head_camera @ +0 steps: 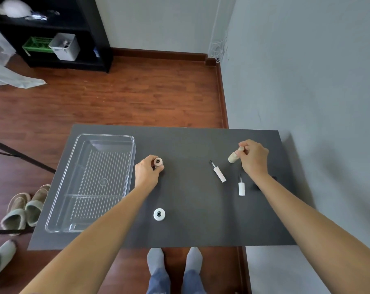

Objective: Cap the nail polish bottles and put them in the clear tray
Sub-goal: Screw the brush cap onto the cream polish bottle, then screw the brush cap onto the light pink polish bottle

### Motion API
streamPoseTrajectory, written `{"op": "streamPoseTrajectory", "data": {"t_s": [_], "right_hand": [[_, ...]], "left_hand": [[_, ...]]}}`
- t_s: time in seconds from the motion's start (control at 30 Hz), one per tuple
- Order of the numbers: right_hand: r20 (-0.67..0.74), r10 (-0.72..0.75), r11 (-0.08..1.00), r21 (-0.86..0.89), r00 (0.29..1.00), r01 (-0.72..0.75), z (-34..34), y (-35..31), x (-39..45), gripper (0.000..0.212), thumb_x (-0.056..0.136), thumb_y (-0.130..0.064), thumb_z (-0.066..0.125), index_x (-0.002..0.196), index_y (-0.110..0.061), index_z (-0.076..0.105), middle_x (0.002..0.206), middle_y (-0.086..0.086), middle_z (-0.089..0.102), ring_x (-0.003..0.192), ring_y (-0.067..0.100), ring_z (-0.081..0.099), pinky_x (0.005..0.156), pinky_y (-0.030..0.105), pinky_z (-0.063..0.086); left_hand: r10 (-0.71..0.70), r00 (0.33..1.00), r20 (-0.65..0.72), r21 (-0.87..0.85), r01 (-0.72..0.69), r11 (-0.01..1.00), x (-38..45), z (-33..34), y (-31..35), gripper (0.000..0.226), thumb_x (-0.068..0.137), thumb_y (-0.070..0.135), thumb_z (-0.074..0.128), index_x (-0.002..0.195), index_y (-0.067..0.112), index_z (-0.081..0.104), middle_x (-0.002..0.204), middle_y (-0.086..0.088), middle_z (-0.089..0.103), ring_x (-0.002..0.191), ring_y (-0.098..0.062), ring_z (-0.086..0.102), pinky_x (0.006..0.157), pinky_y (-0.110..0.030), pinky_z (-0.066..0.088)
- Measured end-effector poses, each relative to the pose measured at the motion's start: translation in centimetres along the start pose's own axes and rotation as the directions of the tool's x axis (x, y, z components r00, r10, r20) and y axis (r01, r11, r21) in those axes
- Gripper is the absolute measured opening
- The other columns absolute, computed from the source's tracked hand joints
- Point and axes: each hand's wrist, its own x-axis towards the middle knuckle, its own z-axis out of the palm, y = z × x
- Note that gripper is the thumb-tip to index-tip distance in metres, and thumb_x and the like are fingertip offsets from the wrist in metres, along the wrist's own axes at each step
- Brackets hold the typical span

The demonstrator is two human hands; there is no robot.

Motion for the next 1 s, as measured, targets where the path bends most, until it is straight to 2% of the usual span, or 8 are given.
{"op": "streamPoseTrajectory", "data": {"t_s": [0.1,0.17,0.27,0.43,0.6,0.8,0.93,1.0], "right_hand": [[-0.055,-0.110,0.994,-0.013,0.992,0.109,0.1,-0.4,-1.3,0.038,0.085,-0.007,0.068,0.121,-0.007,0.059,0.118,0.009,0.064,0.110,0.026,0.058,0.093,0.024,0.037],[-0.082,-0.250,0.967,-0.077,0.965,0.244,0.7,-0.5,-2.7,0.034,0.084,-0.009,0.070,0.116,-0.010,0.060,0.115,0.007,0.062,0.104,0.025,0.058,0.095,0.034,0.037],[0.023,-0.342,0.926,-0.162,0.940,0.341,2.2,0.1,-4.8,0.019,0.086,-0.011,0.069,0.103,-0.009,0.063,0.099,0.007,0.060,0.088,0.025,0.059,0.092,0.021,0.027],[0.259,-0.114,0.958,-0.228,0.959,0.176,4.2,1.3,-6.5,0.029,0.090,-0.023,0.066,0.106,-0.001,0.056,0.111,0.015,0.055,0.099,0.032,0.054,0.084,0.040,0.048],[0.266,0.004,0.925,-0.368,0.964,0.098,5.0,1.2,-6.8,0.026,0.095,-0.025,0.058,0.105,-0.001,0.055,0.112,0.017,0.054,0.105,0.035,0.052,0.084,0.042,0.047],[0.286,0.034,0.968,-0.248,0.958,0.040,4.1,0.1,-6.0,0.015,0.096,-0.018,0.055,0.096,-0.003,0.052,0.094,0.018,0.063,0.086,0.037,0.058,0.075,0.047,0.050],[0.223,-0.040,0.987,-0.144,0.974,0.073,2.4,-1.4,-5.2,0.014,0.093,-0.021,0.062,0.087,-0.009,0.057,0.069,0.001,0.060,0.071,0.022,0.054,0.065,0.028,0.024],[0.131,-0.064,0.992,-0.096,0.989,0.077,1.2,-3.2,-4.7,0.017,0.087,-0.030,0.069,0.079,-0.018,0.060,0.059,-0.013,0.054,0.067,0.012,0.053,0.066,0.005,0.017]], "left_hand": [[0.013,1.000,0.001,-0.002,-0.013,1.000,-0.1,0.1,0.0,0.009,0.082,0.015,0.071,0.091,0.013,0.068,0.080,0.001,0.068,0.081,-0.019,0.064,0.073,-0.021,0.039],[0.019,1.000,-0.003,-0.006,-0.019,1.000,-0.3,0.1,0.0,0.011,0.082,0.018,0.072,0.089,0.014,0.065,0.077,0.002,0.066,0.079,-0.018,0.061,0.066,-0.016,0.037],[0.017,1.000,-0.006,-0.029,-0.017,0.999,-0.5,0.4,0.3,0.016,0.085,0.020,0.070,0.090,0.013,0.057,0.080,0.001,0.064,0.080,-0.019,0.059,0.062,-0.009,0.034],[0.031,0.999,0.012,-0.049,-0.030,0.998,-1.1,0.9,1.0,0.018,0.086,0.023,0.067,0.091,0.012,0.055,0.076,0.006,0.062,0.088,-0.021,0.059,0.068,-0.021,0.038],[0.058,0.998,0.033,-0.088,-0.055,0.995,-1.6,1.0,1.9,0.017,0.085,0.024,0.069,0.091,0.013,0.057,0.084,0.000,0.068,0.089,-0.021,0.062,0.068,-0.019,0.042],[0.106,0.993,0.061,-0.120,-0.098,0.988,-1.8,0.1,3.7,0.013,0.083,0.024,0.070,0.089,0.018,0.060,0.087,-0.002,0.072,0.086,-0.018,0.067,0.073,-0.019,0.047],[0.137,0.988,0.069,-0.148,-0.126,0.981,-1.7,-0.6,5.8,0.011,0.083,0.023,0.070,0.092,0.021,0.065,0.085,-0.003,0.072,0.083,-0.019,0.067,0.065,-0.007,0.044],[0.160,0.984,0.074,-0.164,-0.146,0.976,-1.6,-1.0,7.1,0.013,0.083,0.021,0.071,0.095,0.021,0.067,0.084,-0.004,0.072,0.081,-0.019,0.067,0.062,-0.003,0.043]]}}
